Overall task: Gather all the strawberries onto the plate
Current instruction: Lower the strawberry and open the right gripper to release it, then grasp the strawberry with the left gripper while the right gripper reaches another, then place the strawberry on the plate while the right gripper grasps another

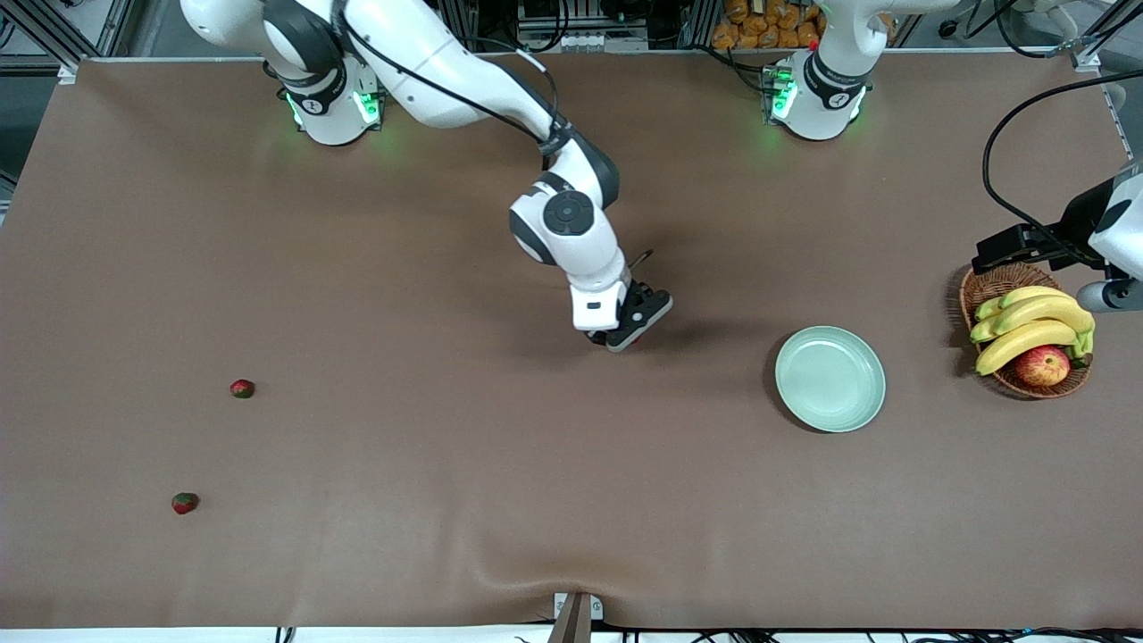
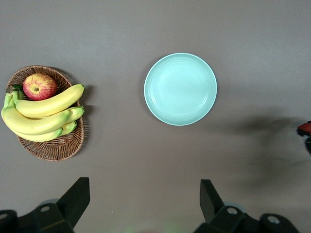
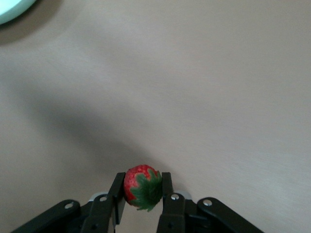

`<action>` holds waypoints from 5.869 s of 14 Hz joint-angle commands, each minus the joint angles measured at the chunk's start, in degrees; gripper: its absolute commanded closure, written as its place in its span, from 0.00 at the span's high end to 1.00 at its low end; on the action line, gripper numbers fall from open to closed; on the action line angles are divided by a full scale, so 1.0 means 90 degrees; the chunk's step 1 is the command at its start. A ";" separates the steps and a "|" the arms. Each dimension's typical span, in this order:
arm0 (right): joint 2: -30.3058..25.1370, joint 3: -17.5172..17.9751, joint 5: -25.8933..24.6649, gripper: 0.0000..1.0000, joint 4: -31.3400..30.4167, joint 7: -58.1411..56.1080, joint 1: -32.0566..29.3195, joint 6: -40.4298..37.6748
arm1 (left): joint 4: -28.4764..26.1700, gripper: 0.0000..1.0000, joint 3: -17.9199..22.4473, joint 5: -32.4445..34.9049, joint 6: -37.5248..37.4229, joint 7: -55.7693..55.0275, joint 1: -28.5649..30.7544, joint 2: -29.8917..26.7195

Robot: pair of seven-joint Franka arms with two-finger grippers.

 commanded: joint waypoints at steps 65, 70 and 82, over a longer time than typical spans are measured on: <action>-0.1979 -0.1878 0.0916 1.00 -0.3528 -0.3889 -0.4707 -0.1064 | -0.2173 0.25 -0.0437 -0.0007 0.5847 -0.5756 -0.3557 0.3218; -0.1940 -0.1888 0.0916 1.00 -0.3528 -0.3987 -0.4726 -0.1044 | -0.2046 0.00 -0.0378 -0.0065 0.5808 -0.5697 -0.3314 0.2956; -0.1930 -0.1868 0.0916 0.00 -0.3450 -0.4866 -0.4746 -0.1054 | -0.1958 0.00 -0.0388 0.0023 0.5652 -0.3901 -0.1175 0.2651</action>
